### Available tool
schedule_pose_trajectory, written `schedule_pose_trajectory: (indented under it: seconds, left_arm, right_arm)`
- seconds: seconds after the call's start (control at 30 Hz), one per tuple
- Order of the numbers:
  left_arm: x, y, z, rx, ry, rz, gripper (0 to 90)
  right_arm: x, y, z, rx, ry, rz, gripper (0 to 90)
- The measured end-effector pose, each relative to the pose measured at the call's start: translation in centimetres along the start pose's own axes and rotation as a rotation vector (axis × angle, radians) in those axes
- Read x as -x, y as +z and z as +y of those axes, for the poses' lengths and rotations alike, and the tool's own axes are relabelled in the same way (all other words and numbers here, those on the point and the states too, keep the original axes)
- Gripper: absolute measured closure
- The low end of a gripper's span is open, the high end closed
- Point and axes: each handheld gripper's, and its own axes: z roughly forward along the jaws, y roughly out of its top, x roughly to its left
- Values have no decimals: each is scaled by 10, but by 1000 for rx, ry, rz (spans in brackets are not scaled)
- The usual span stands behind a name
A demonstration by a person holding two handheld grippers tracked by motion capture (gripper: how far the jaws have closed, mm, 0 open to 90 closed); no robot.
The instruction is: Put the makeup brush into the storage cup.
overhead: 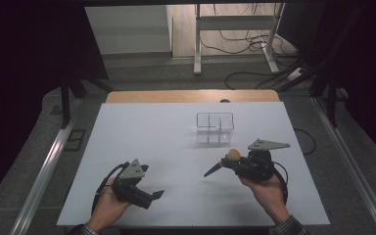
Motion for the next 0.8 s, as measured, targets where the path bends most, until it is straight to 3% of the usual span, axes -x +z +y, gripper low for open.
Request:
schedule_pose_trajectory:
  seconds: [0.27, 0.8]
  left_arm:
    - [0, -4, -5, -4, 29, 9, 0]
    - [-7, -14, -16, -13, 3, 54, 0]
  right_arm:
    - [7, -7, 1, 12, -11, -33, 725]
    - [18, -18, 2, 42, -20, -80, 725]
